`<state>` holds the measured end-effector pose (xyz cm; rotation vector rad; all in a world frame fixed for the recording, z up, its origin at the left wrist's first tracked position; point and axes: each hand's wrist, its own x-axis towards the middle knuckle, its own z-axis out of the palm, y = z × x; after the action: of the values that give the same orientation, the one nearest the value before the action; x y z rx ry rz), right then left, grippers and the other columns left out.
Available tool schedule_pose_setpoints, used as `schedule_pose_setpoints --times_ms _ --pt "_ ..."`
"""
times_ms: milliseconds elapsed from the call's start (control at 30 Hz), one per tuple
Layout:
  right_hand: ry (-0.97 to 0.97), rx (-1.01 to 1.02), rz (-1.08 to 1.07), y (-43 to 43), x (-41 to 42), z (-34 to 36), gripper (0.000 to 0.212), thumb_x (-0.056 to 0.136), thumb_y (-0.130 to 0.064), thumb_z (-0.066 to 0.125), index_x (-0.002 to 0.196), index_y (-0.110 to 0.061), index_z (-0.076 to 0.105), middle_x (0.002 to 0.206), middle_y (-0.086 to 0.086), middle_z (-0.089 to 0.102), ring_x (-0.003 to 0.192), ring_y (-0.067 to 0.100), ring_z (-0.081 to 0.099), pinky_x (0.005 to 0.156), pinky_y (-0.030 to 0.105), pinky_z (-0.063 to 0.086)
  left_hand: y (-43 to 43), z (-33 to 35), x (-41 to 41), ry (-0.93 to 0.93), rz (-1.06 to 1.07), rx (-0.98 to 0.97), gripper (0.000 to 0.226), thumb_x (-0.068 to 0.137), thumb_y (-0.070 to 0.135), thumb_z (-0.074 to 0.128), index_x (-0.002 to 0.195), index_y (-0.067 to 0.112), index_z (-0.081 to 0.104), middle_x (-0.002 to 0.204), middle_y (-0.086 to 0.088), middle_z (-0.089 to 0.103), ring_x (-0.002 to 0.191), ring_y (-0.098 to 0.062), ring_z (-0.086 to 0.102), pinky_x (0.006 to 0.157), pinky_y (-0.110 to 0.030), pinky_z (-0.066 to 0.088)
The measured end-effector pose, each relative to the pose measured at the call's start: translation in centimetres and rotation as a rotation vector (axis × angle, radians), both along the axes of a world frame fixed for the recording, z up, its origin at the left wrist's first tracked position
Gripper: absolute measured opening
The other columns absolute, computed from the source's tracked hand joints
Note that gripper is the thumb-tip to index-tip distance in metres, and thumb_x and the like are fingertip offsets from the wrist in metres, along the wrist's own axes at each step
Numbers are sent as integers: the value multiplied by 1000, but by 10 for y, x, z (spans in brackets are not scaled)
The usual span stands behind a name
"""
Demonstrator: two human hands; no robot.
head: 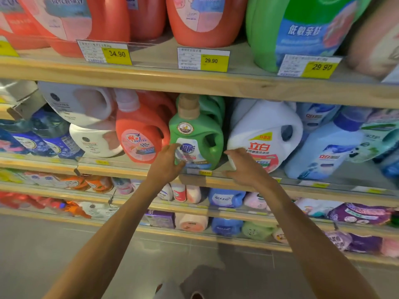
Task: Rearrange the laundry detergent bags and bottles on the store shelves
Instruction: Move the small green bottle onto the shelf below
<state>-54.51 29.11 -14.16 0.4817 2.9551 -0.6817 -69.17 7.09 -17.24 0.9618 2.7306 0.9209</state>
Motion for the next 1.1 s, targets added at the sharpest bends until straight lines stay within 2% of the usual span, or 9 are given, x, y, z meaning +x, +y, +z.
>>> schedule_pose_setpoints --times_ms 67,167,300,400,567,667,767,933,1100 --pt "-76 37 34 0 12 8 74 86 -36 71 149 -19 38 144 15 38 135 34 38 107 42 39 2 13 9 45 -36 -126 53 91 27 70 137 8 54 130 -20 60 117 -38 59 95 -43 50" --pt "-161 93 35 0 29 21 75 87 -41 69 151 -20 34 152 13 32 138 34 34 108 46 39 8 35 26 65 -76 -274 49 93 32 66 136 12 54 123 -20 62 115 -38 60 91 -45 51" --pt "-260 160 18 1 52 38 78 88 -44 66 153 -21 29 154 14 32 137 34 37 108 46 39 12 61 50 116 -99 -445 54 95 40 61 143 18 48 131 -16 57 125 -39 53 101 -48 47" --pt "-292 183 -2 -2 74 49 80 89 -46 64 155 -24 24 157 14 27 140 37 34 109 46 39 9 78 71 172 -98 -503 56 96 44 57 144 20 44 133 -14 55 127 -38 50 101 -46 46" --pt "-229 185 -31 -15 118 60 80 85 -52 66 152 -25 31 154 10 35 136 33 39 105 46 44 -7 104 120 219 -87 -478 47 97 44 56 136 20 49 130 -10 58 124 -34 52 98 -45 47" --pt "-127 218 -57 -29 149 72 74 90 -47 63 153 -25 31 156 8 32 139 32 34 107 44 40 -19 116 156 227 -97 -384 39 95 44 58 126 20 56 124 -8 61 120 -32 55 93 -42 46" --pt "-30 239 -74 -41 180 83 70 92 -45 62 152 -24 33 155 8 31 139 32 34 108 42 39 -30 130 191 268 -109 -345 41 95 44 59 129 21 55 124 -8 60 119 -32 55 91 -40 46" --pt "-110 225 -121 -49 237 106 69 93 -49 60 151 -26 32 148 11 35 134 35 37 103 48 42 -37 146 241 263 -138 -388 48 94 49 58 134 24 52 133 -6 56 125 -31 54 97 -44 45" --pt "-164 240 -160 -49 292 141 71 93 -54 57 153 -29 27 149 14 34 136 36 37 103 47 42 -29 159 291 276 -176 -350 48 94 48 58 135 22 51 134 -6 56 128 -30 50 99 -43 43"
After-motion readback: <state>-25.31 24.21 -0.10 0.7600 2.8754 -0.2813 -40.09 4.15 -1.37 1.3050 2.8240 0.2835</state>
